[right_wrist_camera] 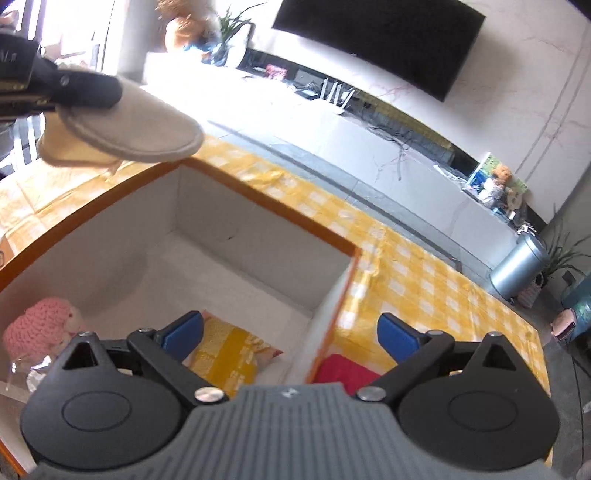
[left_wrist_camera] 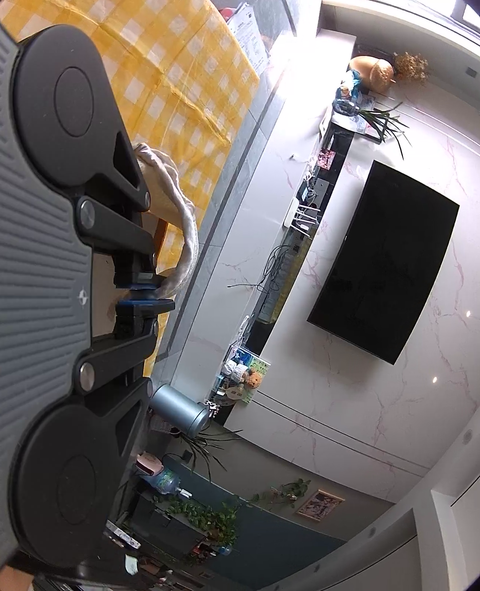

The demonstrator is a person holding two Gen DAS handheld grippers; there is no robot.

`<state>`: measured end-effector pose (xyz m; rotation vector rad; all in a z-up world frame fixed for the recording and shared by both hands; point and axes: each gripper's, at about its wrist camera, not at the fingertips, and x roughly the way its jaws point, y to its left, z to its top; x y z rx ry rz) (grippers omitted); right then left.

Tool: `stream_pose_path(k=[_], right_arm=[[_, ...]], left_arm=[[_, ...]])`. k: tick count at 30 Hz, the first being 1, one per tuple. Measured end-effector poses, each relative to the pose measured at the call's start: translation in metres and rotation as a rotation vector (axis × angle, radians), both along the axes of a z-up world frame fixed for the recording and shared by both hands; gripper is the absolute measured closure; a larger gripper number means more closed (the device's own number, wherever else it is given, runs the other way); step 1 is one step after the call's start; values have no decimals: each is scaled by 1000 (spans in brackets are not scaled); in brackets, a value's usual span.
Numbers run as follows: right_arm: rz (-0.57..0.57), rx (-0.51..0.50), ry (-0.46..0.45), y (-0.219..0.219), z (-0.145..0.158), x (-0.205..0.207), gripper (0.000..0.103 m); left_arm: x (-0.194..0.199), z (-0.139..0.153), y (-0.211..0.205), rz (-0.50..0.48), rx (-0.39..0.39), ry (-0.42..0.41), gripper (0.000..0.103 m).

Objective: Organize soft objects
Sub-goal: 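Lower the beige pad into the white box and open the left tool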

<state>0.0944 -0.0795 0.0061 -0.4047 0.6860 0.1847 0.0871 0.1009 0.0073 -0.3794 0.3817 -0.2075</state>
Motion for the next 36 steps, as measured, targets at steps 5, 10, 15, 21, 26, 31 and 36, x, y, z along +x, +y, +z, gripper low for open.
stream_pose_path(k=[5, 10, 15, 21, 26, 31, 36], right_arm=[[-97, 56, -75, -36, 4, -1, 4], [-180, 162, -68, -73, 4, 4, 4], [-207, 169, -65, -78, -1, 8, 4], [-144, 157, -48, -65, -9, 5, 4], [-119, 132, -42, -53, -13, 2, 5], [-110, 128, -38, -50, -15, 1, 4], [-97, 124, -26, -45, -19, 2, 5]], left_arm=[[14, 10, -27, -78, 45, -74, 98], [10, 5, -55, -300, 132, -117, 98], [22, -39, -75, -449, 280, 195, 97], [27, -68, -63, -435, 331, 466, 96], [24, -73, -49, -390, 367, 555, 92], [17, -59, -42, -323, 411, 534, 91], [23, -51, -49, -242, 531, 486, 89]])
